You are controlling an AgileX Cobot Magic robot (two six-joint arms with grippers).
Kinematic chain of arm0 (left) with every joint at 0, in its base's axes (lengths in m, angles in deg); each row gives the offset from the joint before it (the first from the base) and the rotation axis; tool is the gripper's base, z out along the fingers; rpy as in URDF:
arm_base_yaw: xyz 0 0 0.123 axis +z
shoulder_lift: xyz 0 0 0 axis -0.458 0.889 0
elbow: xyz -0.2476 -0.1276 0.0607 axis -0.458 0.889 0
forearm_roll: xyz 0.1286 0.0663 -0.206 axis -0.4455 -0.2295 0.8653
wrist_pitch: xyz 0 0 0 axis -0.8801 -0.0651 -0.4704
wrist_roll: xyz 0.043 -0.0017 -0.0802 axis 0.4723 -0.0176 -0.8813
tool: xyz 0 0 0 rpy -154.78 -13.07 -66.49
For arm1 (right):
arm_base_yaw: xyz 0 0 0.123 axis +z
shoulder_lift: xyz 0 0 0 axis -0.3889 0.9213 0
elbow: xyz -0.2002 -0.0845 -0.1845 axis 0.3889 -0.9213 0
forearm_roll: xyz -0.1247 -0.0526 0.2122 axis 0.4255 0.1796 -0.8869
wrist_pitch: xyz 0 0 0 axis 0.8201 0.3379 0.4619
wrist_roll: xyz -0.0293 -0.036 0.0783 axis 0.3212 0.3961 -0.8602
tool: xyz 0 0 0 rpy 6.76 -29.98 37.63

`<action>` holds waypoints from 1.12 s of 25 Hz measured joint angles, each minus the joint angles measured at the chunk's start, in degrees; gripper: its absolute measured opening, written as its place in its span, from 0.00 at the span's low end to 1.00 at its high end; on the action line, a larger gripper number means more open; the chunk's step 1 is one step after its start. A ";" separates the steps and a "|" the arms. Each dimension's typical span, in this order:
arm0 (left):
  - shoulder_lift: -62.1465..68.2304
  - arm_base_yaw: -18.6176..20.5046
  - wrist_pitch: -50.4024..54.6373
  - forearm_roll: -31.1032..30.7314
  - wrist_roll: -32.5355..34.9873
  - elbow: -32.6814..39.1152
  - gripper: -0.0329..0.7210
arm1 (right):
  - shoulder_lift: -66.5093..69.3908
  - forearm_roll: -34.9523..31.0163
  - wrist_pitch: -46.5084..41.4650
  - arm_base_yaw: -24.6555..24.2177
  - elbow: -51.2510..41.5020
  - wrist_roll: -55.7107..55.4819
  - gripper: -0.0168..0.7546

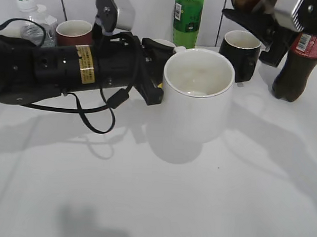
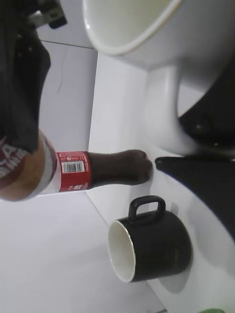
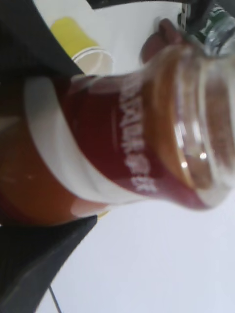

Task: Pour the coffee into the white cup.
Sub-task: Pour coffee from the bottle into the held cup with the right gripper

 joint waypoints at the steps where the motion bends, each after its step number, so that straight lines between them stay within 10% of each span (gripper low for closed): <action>1: 0.22 -0.21 0.16 0.07 0.00 -0.21 0.10 | 0.00 0.06 -0.05 0.00 0.00 0.96 0.71; 28: 0.25 -3.15 3.97 2.34 -3.63 -0.44 0.10 | 0.65 0.26 -1.28 0.00 0.00 24.38 0.71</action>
